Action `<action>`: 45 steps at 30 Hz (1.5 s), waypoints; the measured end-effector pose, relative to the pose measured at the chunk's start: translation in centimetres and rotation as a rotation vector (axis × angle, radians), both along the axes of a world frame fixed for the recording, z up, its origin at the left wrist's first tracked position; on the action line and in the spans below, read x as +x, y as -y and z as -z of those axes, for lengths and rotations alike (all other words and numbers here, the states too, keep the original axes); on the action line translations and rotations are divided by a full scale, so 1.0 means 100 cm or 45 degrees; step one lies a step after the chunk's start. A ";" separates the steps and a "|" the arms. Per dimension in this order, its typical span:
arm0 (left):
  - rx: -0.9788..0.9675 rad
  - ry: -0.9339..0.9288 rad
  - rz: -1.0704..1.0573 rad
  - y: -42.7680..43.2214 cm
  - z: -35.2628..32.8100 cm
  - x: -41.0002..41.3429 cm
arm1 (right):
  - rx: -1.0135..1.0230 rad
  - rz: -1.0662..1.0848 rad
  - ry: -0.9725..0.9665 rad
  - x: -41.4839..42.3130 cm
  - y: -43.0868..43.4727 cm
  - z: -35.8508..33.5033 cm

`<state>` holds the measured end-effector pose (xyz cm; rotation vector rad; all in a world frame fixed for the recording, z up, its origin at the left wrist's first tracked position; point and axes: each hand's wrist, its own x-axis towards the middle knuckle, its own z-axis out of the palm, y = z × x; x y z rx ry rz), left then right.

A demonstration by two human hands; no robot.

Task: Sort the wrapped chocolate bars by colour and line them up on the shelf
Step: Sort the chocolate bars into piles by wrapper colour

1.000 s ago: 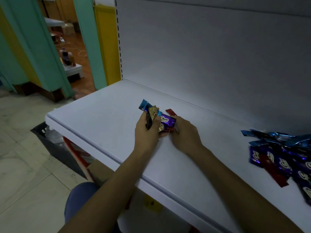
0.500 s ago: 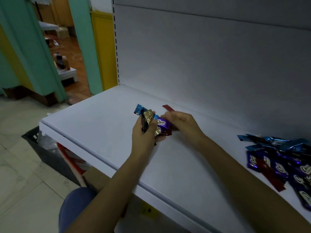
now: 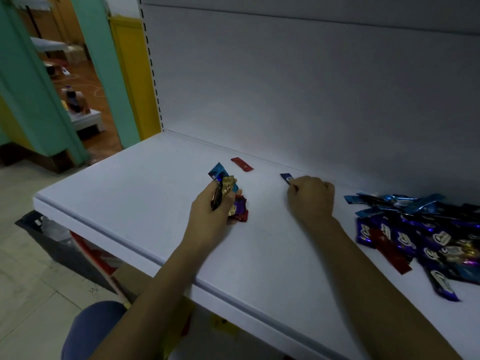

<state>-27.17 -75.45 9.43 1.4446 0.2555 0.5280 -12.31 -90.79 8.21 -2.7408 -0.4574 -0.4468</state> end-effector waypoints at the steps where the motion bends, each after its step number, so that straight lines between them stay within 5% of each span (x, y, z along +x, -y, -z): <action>1: 0.022 -0.001 0.018 0.001 -0.001 -0.001 | -0.030 -0.008 0.021 -0.003 -0.005 0.000; 4: 0.092 -0.010 0.054 0.001 0.000 -0.003 | 0.498 -0.295 -0.060 -0.032 -0.025 -0.022; 6: 0.207 -0.014 0.064 0.000 0.000 -0.004 | 0.945 -0.574 -0.659 -0.053 -0.040 -0.042; 8: 0.368 -0.024 0.062 -0.002 0.001 -0.004 | 1.018 -0.751 -0.986 -0.064 -0.050 -0.048; 14: 0.371 -0.014 -0.039 0.002 0.002 -0.004 | 1.564 -0.562 -1.079 -0.048 -0.041 -0.041; 18: -0.049 0.015 -0.259 -0.001 -0.004 -0.009 | 1.206 -0.382 -0.425 -0.039 -0.033 -0.029; 25: -0.325 -0.002 -0.408 -0.046 -0.013 -0.045 | 0.478 -0.682 0.079 -0.052 -0.113 -0.026; 30: -0.972 0.271 -0.328 -0.057 -0.009 -0.052 | -0.019 -0.979 -0.029 -0.055 -0.148 -0.008; 35: -0.780 0.202 -0.310 -0.054 -0.009 -0.049 | 0.921 -0.857 -0.713 -0.067 -0.133 -0.034; 41: -0.429 0.090 -0.088 -0.022 -0.018 -0.027 | 1.080 -0.799 -0.925 -0.076 -0.080 -0.042; 45: -0.453 0.068 0.049 0.005 -0.015 -0.005 | 1.084 -0.659 -0.897 -0.056 -0.042 -0.046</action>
